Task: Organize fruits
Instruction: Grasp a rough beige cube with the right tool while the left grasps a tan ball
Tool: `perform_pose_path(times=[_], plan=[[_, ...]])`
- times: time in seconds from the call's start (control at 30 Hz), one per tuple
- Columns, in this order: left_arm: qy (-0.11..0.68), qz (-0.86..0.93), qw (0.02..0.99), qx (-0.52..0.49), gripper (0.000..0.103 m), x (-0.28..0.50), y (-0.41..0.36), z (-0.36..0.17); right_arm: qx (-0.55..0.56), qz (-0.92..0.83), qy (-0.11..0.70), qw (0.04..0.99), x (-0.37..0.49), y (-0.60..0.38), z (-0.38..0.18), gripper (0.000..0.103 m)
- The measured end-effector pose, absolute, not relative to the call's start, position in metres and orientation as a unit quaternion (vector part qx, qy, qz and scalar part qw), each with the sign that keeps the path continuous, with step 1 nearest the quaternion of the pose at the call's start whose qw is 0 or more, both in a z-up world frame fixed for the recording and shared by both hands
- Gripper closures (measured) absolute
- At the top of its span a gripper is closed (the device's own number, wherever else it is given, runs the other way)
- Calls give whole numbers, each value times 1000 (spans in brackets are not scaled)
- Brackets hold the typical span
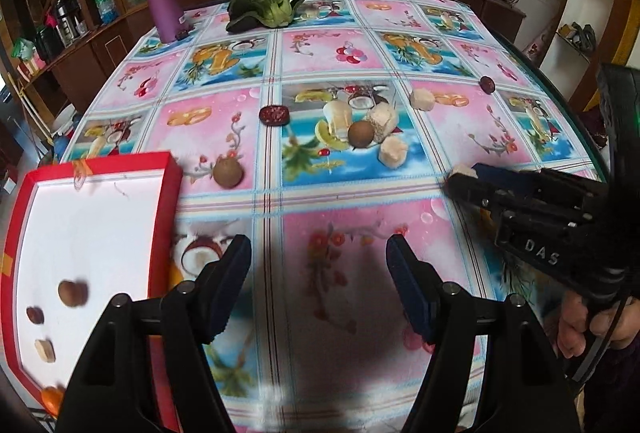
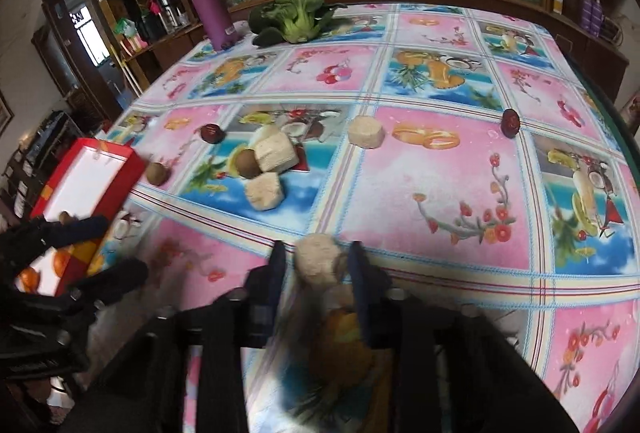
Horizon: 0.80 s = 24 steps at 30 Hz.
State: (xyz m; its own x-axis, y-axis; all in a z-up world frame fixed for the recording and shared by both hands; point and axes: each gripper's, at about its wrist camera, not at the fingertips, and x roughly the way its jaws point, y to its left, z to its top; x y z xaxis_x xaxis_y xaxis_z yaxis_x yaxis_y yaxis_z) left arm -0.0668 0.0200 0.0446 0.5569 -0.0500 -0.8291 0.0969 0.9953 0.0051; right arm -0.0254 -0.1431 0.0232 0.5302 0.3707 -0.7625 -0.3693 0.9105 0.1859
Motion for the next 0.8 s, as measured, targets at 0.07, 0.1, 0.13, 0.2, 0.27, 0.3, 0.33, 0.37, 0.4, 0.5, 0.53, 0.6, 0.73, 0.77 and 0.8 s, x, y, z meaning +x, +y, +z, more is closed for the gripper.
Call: perform_pose_path(times=[0.07, 0.1, 0.13, 0.2, 0.27, 0.3, 0.33, 0.37, 0.4, 0.5, 0.53, 0.6, 0.73, 0.77, 0.8], plan=[[466, -50, 883, 26, 32, -59, 15, 46, 5, 215, 433, 875, -26, -146, 23, 77], [465, -53, 883, 26, 32, -55, 12, 46, 6, 214, 432, 876, -27, -148, 23, 77], [466, -55, 883, 27, 32, -50, 8, 46, 9, 212, 432, 877, -26, -150, 24, 77], [470, -62, 880, 26, 32, -39, -1, 41, 28, 196, 431, 880, -25, -162, 25, 77], [480, -71, 874, 24, 32, -27, -10, 34, 52, 185, 435, 880, -21, -172, 25, 77], [484, -73, 872, 21, 32, -23, -14, 31, 62, 180, 439, 878, -20, -177, 24, 77], [486, -75, 871, 18, 33, -19, -17, 30, 69, 172, 443, 877, -18, -182, 23, 77], [484, -78, 871, 14, 33, -14, -20, 28, 74, 170, 444, 876, -17, -183, 23, 77], [484, -79, 871, 14, 35, -11, -24, 27, 76, 171, 444, 876, -17, -184, 24, 77], [488, -83, 869, 12, 50, -3, -31, 23, 78, 170, 439, 879, -19, -185, 27, 77], [490, -85, 868, 11, 53, -2, -32, 22, 79, 170, 439, 879, -19, -185, 27, 77], [495, -84, 865, 10, 53, 3, -34, 18, 86, 175, 445, 874, -18, -186, 26, 77], [494, -80, 866, 7, 62, 9, -34, 17, 90, 179, 448, 871, -17, -185, 26, 77], [493, -81, 866, 8, 65, 10, -35, 17, 90, 180, 447, 872, -18, -185, 26, 77], [493, -83, 866, 8, 70, 11, -36, 17, 90, 181, 448, 871, -17, -185, 26, 77]])
